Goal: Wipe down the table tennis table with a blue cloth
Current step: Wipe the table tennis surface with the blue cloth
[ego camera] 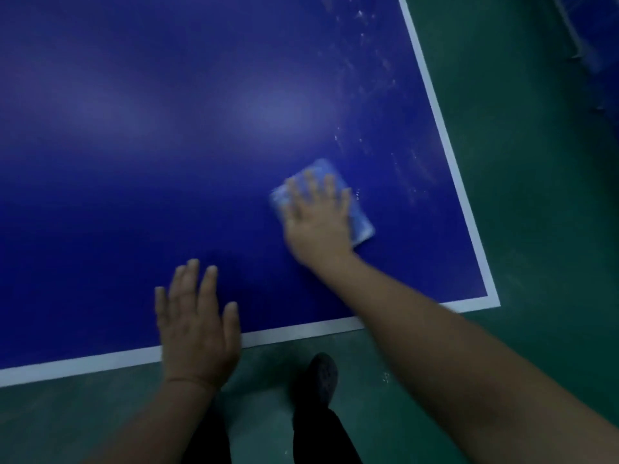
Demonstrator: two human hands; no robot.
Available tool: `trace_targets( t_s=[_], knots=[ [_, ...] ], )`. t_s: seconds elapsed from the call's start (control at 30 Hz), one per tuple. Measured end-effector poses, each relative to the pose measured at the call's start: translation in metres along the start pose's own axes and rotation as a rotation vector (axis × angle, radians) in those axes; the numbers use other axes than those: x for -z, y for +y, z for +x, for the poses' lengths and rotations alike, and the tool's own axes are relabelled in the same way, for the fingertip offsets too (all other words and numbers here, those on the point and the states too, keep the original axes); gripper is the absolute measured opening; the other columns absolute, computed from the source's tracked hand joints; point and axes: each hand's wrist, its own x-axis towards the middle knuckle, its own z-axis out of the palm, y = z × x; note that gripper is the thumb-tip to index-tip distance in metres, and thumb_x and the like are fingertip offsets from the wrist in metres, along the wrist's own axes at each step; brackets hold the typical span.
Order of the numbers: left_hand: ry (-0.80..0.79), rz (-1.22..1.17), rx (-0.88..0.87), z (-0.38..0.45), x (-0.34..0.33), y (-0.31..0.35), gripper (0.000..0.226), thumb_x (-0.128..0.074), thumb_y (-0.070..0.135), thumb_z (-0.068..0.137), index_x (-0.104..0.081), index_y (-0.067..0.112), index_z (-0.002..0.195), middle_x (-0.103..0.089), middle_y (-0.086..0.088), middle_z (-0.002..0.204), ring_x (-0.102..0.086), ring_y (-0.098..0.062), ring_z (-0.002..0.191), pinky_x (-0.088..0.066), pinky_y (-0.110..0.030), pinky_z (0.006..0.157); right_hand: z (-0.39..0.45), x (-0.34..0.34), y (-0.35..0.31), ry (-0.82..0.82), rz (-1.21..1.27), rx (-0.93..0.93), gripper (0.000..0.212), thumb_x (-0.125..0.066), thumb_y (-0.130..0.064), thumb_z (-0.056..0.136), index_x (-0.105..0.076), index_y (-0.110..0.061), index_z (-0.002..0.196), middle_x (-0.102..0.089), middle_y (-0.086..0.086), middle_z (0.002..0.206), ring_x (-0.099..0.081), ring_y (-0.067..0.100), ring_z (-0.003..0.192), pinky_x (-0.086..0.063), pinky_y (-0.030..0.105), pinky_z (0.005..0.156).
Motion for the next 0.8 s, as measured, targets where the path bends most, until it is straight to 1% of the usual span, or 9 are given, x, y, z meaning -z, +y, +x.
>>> trace_targets(
  t_s=[0.13,0.2,0.27,0.33,0.43,0.5,0.6,0.67,0.8],
  knots=[
    [-0.048,0.026,-0.031,0.0,-0.025,0.051,0.065,-0.026,0.042,0.096,-0.041,0.002,0.146,-0.029,-0.02,0.158,-0.018,-0.033,0.149,-0.009,-0.057,0.121,0.01,0.037,0.164,-0.017,0.036,-0.412,0.058,-0.015,-0.051,0.103,-0.013,-0.034,0.158,-0.004,0.0,0.167,0.0,0.03,0.153,0.002,0.059,0.12],
    [-0.051,0.058,-0.027,-0.001,-0.032,0.054,0.066,-0.027,0.043,0.096,-0.041,0.003,0.145,-0.03,-0.02,0.157,-0.018,-0.033,0.149,-0.008,-0.057,0.12,0.001,0.044,0.192,-0.01,0.08,-0.522,0.059,-0.013,-0.052,0.102,-0.011,-0.033,0.158,-0.002,0.001,0.167,0.003,0.029,0.153,0.004,0.058,0.12],
    [-0.024,0.078,-0.03,-0.001,-0.036,0.054,0.065,-0.028,0.044,0.095,-0.043,0.003,0.143,-0.032,-0.02,0.155,-0.02,-0.034,0.148,-0.006,-0.057,0.12,-0.012,0.035,0.172,0.042,0.062,-0.53,0.059,-0.014,-0.05,0.103,-0.012,-0.031,0.159,-0.004,0.003,0.167,0.002,0.033,0.153,0.004,0.06,0.12],
    [-0.003,0.09,-0.036,-0.001,-0.037,0.052,0.064,-0.029,0.043,0.094,-0.045,0.003,0.141,-0.035,-0.021,0.153,-0.022,-0.035,0.147,-0.006,-0.057,0.12,-0.033,0.023,0.121,0.05,0.035,-0.346,0.057,-0.02,-0.046,0.104,-0.018,-0.028,0.158,-0.008,0.006,0.166,-0.002,0.036,0.152,0.007,0.061,0.118],
    [0.005,0.102,-0.046,-0.001,-0.039,0.053,0.062,-0.031,0.043,0.093,-0.05,0.004,0.138,-0.038,-0.02,0.15,-0.027,-0.037,0.144,-0.009,-0.058,0.12,-0.074,0.002,0.06,-0.061,-0.006,0.254,0.057,-0.026,-0.049,0.102,-0.027,-0.029,0.156,-0.015,0.003,0.166,-0.003,0.032,0.152,0.015,0.056,0.118],
    [-0.008,0.114,-0.046,-0.001,-0.04,0.053,0.061,-0.031,0.043,0.092,-0.051,0.006,0.137,-0.038,-0.019,0.15,-0.028,-0.037,0.143,-0.009,-0.057,0.12,-0.06,0.004,0.084,-0.063,0.02,0.325,0.056,-0.027,-0.052,0.101,-0.029,-0.034,0.154,-0.018,-0.001,0.165,-0.007,0.03,0.153,0.011,0.055,0.119],
    [0.002,0.113,-0.053,0.0,-0.041,0.053,0.06,-0.031,0.043,0.093,-0.05,0.006,0.137,-0.038,-0.019,0.15,-0.027,-0.037,0.143,-0.006,-0.054,0.121,0.003,0.023,0.16,0.014,-0.015,-0.058,0.056,-0.028,-0.049,0.103,-0.024,-0.035,0.156,-0.015,-0.001,0.166,-0.009,0.031,0.152,0.005,0.06,0.117],
    [-0.006,0.115,-0.053,-0.001,-0.041,0.054,0.06,-0.031,0.043,0.093,-0.049,0.007,0.137,-0.037,-0.019,0.15,-0.026,-0.037,0.144,-0.005,-0.053,0.121,0.028,0.039,0.204,-0.024,0.014,-0.264,0.056,-0.021,-0.051,0.103,-0.017,-0.036,0.157,-0.007,-0.002,0.167,-0.003,0.03,0.153,0.002,0.061,0.119],
    [-0.02,0.112,-0.042,-0.001,-0.039,0.055,0.061,-0.031,0.043,0.092,-0.051,0.005,0.137,-0.037,-0.02,0.151,-0.026,-0.037,0.144,-0.007,-0.054,0.121,-0.052,0.033,0.202,-0.042,0.042,-0.238,0.058,-0.013,-0.055,0.102,-0.011,-0.037,0.157,-0.003,-0.003,0.167,0.002,0.027,0.153,0.005,0.055,0.121]
  ],
)
